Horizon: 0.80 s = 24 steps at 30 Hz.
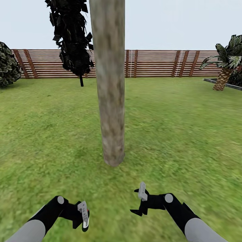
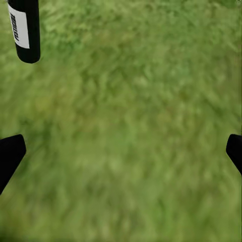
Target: In the garden, pick up the pesticide atomizer on the floor and spray pesticide onto both trees until each tree trunk is fully covered.
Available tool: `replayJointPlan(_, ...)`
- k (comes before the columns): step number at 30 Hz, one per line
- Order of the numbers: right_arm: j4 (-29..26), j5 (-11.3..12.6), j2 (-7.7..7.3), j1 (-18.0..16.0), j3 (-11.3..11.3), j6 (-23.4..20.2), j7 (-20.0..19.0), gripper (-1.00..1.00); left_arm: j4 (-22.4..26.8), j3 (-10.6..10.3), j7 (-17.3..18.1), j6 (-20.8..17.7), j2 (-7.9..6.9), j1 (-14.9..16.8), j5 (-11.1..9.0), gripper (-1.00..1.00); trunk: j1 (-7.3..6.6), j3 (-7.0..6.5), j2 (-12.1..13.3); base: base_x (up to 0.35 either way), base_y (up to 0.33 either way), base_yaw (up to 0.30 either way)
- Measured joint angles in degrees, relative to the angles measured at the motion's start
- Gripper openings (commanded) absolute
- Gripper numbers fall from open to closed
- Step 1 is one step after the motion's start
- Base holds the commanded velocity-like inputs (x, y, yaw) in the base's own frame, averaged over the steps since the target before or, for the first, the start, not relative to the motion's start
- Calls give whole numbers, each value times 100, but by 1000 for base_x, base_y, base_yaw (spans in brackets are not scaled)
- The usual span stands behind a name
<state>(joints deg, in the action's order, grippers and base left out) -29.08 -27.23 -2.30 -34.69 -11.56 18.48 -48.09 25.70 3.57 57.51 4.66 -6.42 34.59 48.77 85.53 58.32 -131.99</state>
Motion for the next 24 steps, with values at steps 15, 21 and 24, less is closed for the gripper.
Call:
replayJointPlan(15, -170, -6, 96, -1, -24, 14, -314, -100, -10, -228, 133, -3, 329, 2, 77, -100, 0, 0, 0, 0, 0, 0)
replayJointPlan(21, -238, 8, 246, -1, -46, 13, -440, -100, -10, -241, 133, -1, 539, 2, 91, -100, 0, 0, 0, 0, 0, 0)
replayJointPlan(24, -247, 3, 266, -1, -47, 14, -469, -100, -10, -251, 135, 3, 624, 2, 96, -100, 0, 0, 0, 0, 0, 0)
